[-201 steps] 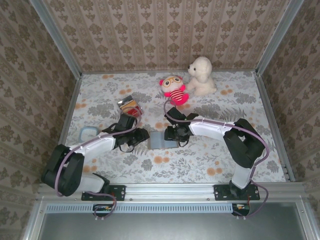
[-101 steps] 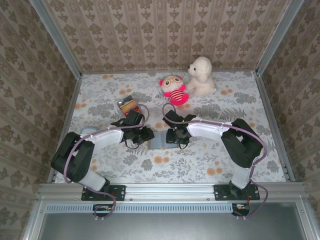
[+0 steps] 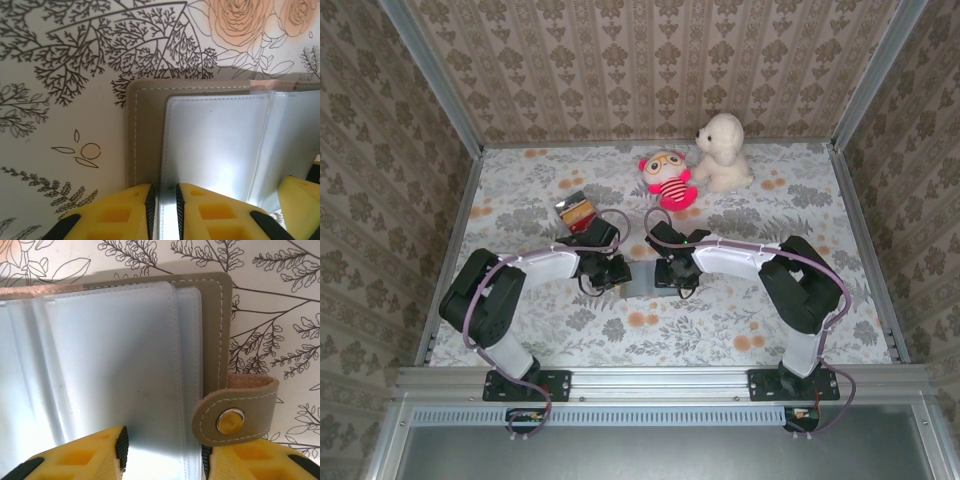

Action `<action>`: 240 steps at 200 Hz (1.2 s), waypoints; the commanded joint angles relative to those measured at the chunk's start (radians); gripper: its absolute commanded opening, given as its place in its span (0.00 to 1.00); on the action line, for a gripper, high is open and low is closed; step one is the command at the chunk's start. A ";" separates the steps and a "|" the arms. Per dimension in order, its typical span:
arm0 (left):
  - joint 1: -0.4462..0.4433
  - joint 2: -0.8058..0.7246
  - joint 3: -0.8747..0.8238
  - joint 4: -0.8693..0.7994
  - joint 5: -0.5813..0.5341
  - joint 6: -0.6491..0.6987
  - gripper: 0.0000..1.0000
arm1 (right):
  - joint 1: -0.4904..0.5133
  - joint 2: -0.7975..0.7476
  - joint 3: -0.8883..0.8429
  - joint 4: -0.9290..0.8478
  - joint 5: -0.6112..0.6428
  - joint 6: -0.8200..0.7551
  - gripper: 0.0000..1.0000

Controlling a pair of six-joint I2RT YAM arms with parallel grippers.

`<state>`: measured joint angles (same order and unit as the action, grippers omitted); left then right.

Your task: Take the credit cards out of the card holder

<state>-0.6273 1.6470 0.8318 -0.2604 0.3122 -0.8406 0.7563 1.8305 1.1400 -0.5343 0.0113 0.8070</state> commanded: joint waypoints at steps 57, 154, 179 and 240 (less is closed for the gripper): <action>-0.017 0.040 0.026 0.068 0.118 0.031 0.02 | 0.012 0.036 -0.006 0.058 -0.094 -0.007 0.40; 0.010 -0.044 0.093 -0.072 0.058 0.119 0.08 | 0.012 -0.076 0.028 -0.026 -0.009 -0.035 0.46; 0.050 -0.120 0.131 -0.185 -0.009 0.172 0.23 | 0.011 -0.178 0.035 -0.046 0.020 -0.055 0.57; 0.243 -0.348 0.220 -0.384 -0.209 0.326 0.66 | -0.007 -0.486 0.038 -0.061 0.339 -0.214 0.97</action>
<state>-0.4633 1.3804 1.0138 -0.5217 0.2207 -0.6117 0.7601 1.4643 1.1530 -0.5529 0.1230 0.6899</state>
